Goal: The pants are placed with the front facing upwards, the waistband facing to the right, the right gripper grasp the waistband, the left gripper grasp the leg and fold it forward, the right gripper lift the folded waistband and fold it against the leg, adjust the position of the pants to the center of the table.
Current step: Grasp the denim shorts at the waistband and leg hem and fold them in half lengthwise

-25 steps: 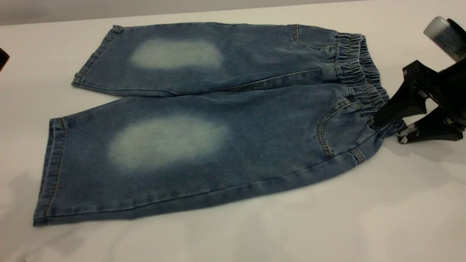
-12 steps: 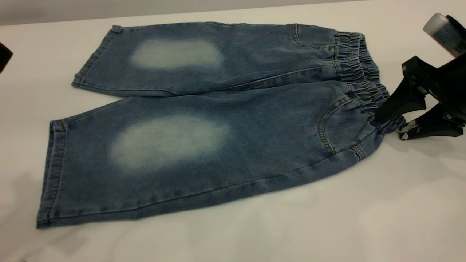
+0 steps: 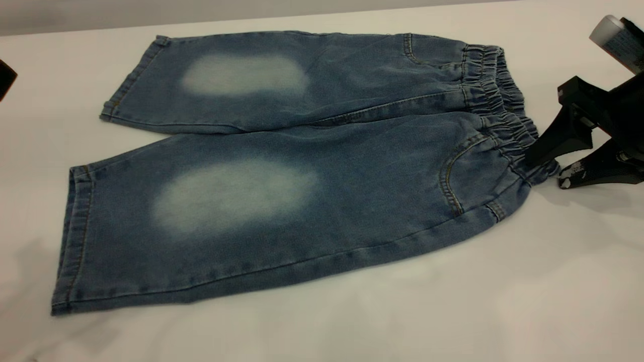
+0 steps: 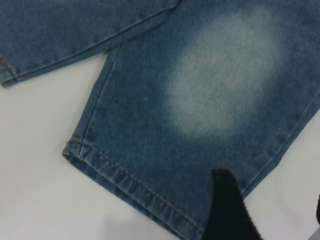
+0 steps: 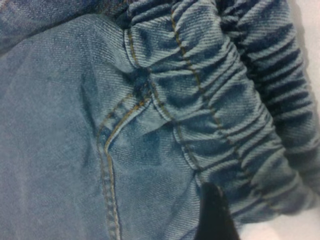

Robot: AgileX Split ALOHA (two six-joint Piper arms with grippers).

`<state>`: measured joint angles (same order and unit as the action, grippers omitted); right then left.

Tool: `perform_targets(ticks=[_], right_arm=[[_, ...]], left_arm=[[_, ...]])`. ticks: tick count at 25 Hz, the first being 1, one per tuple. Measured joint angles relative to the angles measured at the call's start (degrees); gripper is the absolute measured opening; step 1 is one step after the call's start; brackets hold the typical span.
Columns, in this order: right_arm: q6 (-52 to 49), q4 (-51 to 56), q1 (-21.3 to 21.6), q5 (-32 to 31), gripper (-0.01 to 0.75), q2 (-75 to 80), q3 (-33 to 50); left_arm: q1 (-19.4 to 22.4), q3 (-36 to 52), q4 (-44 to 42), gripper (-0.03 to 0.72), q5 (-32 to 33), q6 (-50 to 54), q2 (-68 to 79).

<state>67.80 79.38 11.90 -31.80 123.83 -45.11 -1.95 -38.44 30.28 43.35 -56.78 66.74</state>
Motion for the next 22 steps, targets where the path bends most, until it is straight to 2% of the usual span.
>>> perform_targets(ticks=[6,22], right_arm=[[6.3,6.2,0.1,-0.7,0.390,0.3,0.1],[7.0,5.8,0.0,-7.5,0.405,0.7,0.1]], left_arm=[[0.0,0.0,-0.1,0.400,0.0,0.0,0.0],[0.0,0.0,-0.1,0.400,0.2,0.0,0.0]])
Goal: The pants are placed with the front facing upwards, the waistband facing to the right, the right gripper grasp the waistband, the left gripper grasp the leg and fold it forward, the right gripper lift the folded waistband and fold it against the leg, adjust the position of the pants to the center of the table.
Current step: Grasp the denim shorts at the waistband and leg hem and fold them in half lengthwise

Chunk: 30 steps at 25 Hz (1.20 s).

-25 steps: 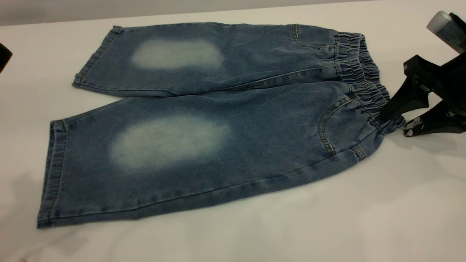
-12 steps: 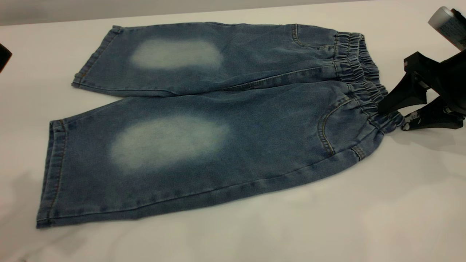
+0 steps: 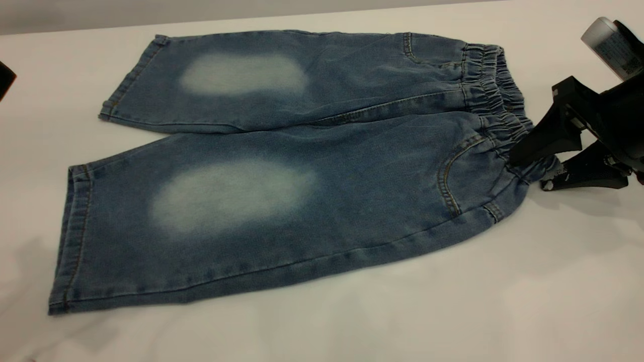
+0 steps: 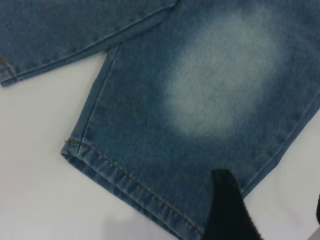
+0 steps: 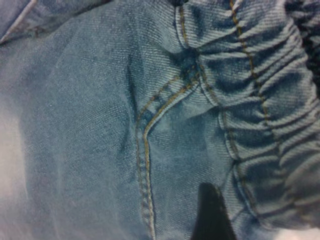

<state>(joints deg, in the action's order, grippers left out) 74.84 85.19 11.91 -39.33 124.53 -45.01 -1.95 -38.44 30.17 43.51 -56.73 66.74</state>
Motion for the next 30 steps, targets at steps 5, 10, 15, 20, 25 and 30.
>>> perform_targets(ticks=[5,10,15,20,25,30], right_arm=[[3.4,6.4,0.0,-4.3,0.405,3.6,-0.5],[6.8,9.4,0.0,-5.8,0.383,5.0,-0.5],[7.7,10.2,0.0,-4.6,0.295,5.0,-0.5],[7.7,9.7,0.1,-3.2,0.125,5.1,-0.5],[7.4,8.7,0.1,-3.5,0.039,4.2,-0.5],[5.5,6.6,0.1,-6.6,0.039,0.4,-0.4]], left_arm=[[0.0,0.0,0.0,0.400,0.0,0.1,0.0],[0.0,0.0,0.0,0.400,0.3,0.0,0.0],[0.0,0.0,0.0,0.400,1.5,0.0,0.0],[0.0,0.0,-0.5,0.400,1.4,-0.1,0.0],[0.0,1.7,-3.7,0.400,0.3,-2.5,0.0],[0.0,7.7,-4.7,0.400,-3.2,-4.4,0.0]])
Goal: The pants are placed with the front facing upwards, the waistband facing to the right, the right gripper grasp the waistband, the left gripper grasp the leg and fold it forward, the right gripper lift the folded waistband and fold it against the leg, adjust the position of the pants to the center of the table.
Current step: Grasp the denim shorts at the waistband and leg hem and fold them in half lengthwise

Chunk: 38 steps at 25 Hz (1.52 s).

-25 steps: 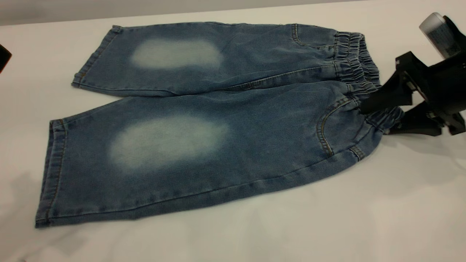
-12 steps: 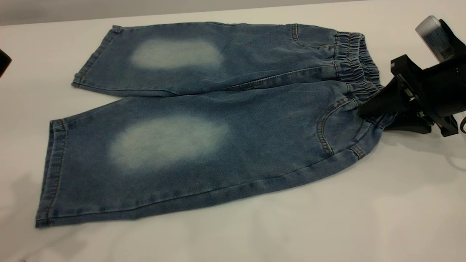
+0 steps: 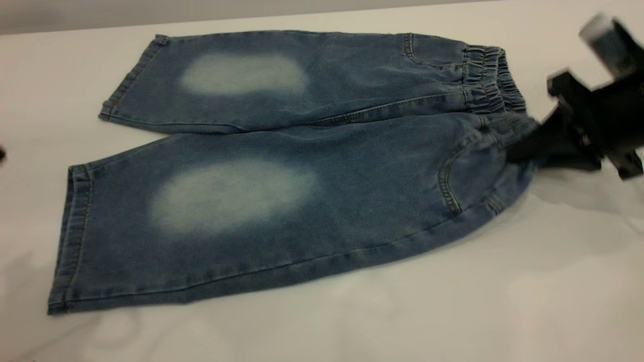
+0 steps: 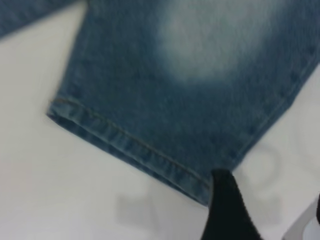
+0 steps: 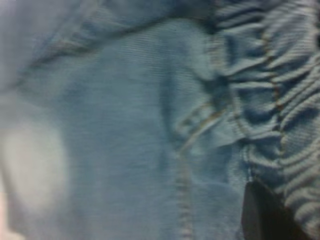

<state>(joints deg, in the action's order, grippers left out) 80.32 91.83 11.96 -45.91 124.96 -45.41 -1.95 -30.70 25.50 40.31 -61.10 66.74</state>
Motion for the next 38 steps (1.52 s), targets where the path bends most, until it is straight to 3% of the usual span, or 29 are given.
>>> perform_targets(ticks=[5,12,19,30,38], right_arm=[[-0.4,0.5,0.0,-3.6,0.039,-3.6,0.0],[-0.7,1.7,0.0,-7.5,0.039,-4.0,-0.1],[-0.7,4.1,0.0,-8.7,0.039,-3.9,-0.1],[-0.6,4.8,0.0,-8.3,0.039,-3.9,-0.2],[-0.3,5.0,0.0,-8.1,0.039,-3.9,-0.2]], left_arm=[[0.0,5.7,-0.5,0.400,-5.4,0.0,0.0],[0.0,12.5,-9.3,0.400,-10.1,0.0,0.0],[0.0,17.9,-10.5,0.400,-18.0,-3.1,0.0],[0.0,17.1,-10.2,0.400,-27.5,-7.2,8.8],[0.0,15.5,-9.9,0.400,-29.7,-8.0,18.3]])
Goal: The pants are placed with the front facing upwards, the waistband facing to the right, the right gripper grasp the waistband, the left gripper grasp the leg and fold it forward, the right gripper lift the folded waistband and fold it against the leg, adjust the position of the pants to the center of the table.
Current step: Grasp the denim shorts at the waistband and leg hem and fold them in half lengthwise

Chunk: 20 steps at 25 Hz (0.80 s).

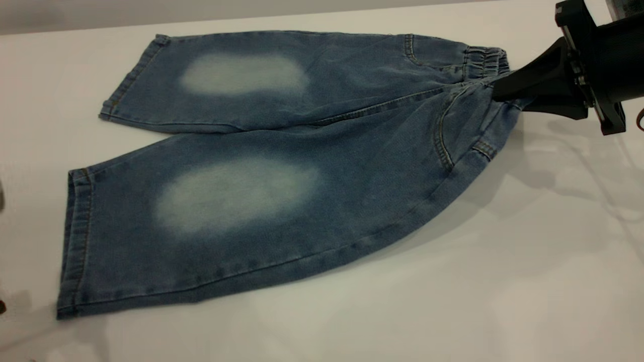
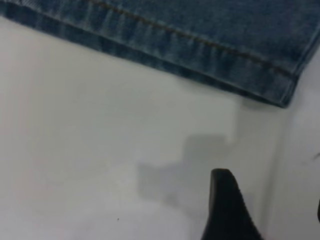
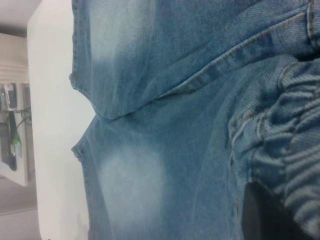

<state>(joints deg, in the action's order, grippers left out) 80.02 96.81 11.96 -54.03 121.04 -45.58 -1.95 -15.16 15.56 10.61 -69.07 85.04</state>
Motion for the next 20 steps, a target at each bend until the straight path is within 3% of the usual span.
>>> perform_targets(ticks=[5,13,20], right_arm=[[0.0,0.0,0.0,0.0,0.039,0.0,0.0],[0.0,0.1,0.0,0.0,0.039,0.0,0.0],[0.0,-0.1,0.0,0.1,0.039,0.0,0.0]], left_arm=[[-0.4,-1.9,1.4,0.400,-1.3,-3.3,3.8],[-8.2,-4.8,8.8,0.400,-2.9,-10.4,10.0],[-8.6,-6.0,8.8,0.387,-4.2,-11.8,15.5]])
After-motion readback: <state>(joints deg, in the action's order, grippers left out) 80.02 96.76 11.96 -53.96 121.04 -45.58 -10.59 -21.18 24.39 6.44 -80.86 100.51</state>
